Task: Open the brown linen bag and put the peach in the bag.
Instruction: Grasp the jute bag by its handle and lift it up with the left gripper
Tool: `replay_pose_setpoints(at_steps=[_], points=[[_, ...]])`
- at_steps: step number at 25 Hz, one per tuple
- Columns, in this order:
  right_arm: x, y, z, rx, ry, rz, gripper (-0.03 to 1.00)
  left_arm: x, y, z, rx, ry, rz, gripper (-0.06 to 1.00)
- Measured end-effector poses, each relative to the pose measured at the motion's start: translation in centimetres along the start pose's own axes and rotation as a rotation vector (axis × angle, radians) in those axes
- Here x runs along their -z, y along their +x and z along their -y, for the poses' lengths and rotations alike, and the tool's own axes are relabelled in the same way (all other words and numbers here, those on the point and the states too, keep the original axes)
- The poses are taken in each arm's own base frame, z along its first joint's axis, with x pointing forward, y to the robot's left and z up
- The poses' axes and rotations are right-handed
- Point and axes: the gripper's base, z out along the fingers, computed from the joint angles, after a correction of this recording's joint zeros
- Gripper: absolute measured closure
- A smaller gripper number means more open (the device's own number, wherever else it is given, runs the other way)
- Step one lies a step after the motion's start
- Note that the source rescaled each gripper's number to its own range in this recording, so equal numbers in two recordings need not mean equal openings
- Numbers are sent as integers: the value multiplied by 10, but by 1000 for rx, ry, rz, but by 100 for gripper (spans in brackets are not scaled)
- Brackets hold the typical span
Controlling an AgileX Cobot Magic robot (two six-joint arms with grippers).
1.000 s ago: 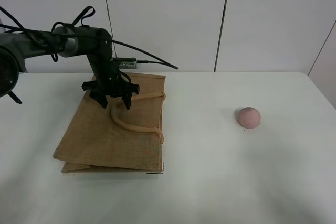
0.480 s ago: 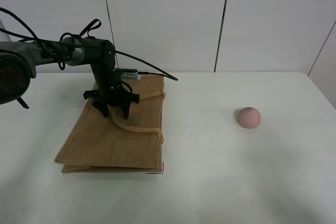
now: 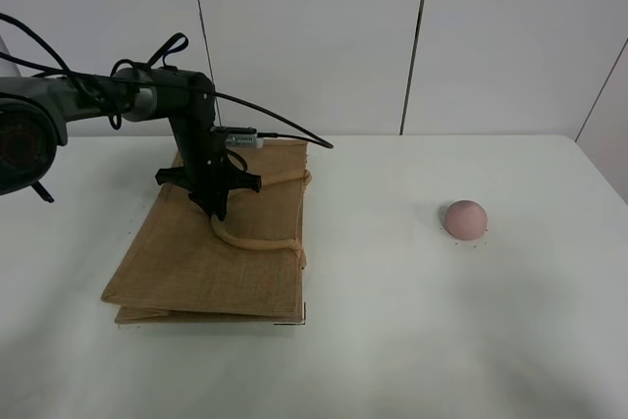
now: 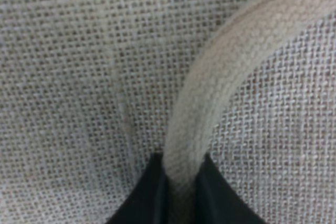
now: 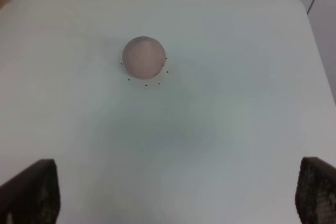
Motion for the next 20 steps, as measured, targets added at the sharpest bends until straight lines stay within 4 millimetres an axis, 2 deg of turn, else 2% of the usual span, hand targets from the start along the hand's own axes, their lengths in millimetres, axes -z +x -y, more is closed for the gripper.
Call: replay_pose_setpoints(at_steps=[4,8,13,20], points=[[0,0,0,0,0,0,-3,23,-2,-1,2,-5,-24,94],[0,0,0,0,0,0,-3,82,-4,-1,-19,10,70,94],[0,0,0,0,0,0,-3,165,11,-4,-41,37,245,94],[0,0,0,0,0,3,-3,234,38,-9,-59,56,397,94]])
